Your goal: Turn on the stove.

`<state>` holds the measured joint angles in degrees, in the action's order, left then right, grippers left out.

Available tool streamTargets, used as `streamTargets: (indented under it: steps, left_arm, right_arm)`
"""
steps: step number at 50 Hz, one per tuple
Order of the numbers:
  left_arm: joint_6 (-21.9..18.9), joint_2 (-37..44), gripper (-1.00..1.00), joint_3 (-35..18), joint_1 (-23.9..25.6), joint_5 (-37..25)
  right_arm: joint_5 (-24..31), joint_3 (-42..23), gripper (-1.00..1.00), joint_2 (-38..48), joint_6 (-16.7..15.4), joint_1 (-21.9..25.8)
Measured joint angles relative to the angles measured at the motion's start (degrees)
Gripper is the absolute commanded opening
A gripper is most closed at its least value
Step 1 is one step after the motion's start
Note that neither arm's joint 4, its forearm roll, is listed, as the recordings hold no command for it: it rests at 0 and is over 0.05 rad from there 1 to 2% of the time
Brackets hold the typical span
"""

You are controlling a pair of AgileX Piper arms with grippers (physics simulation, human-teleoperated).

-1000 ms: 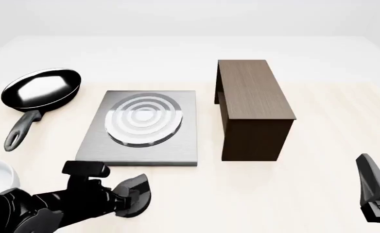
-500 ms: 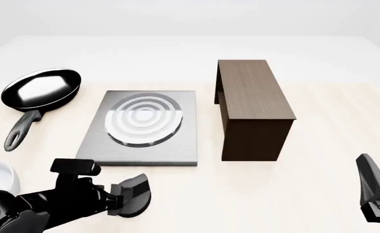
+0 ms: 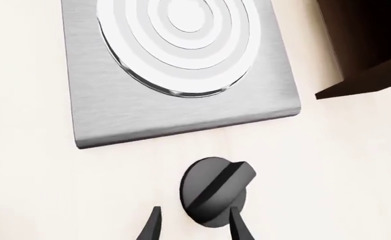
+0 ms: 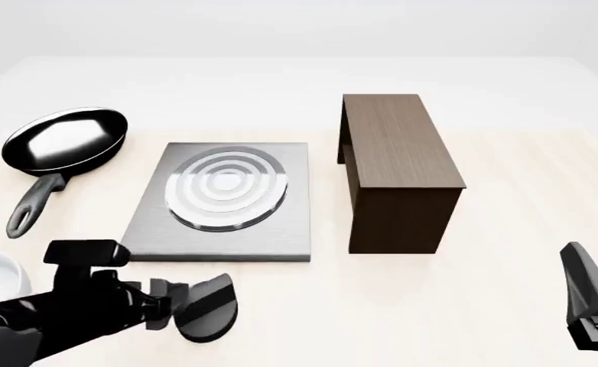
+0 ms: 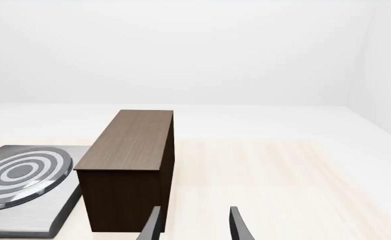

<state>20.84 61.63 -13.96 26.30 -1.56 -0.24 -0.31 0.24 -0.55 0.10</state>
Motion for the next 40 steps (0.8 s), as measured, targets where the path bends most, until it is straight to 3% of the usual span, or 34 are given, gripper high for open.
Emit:
streamTargets:
  steps: [16, 40]
  left_arm:
    - [-4.04, -8.28, 1.0, -3.96, -6.51, -9.34]
    - [-12.52, -10.99, 1.0, -11.55, -19.21, -15.66]
  right_arm:
    - [0.0, 0.0, 1.0, 0.0, 0.0, 0.0]
    - [0.0, 0.0, 1.0, 0.0, -0.01, 0.0]
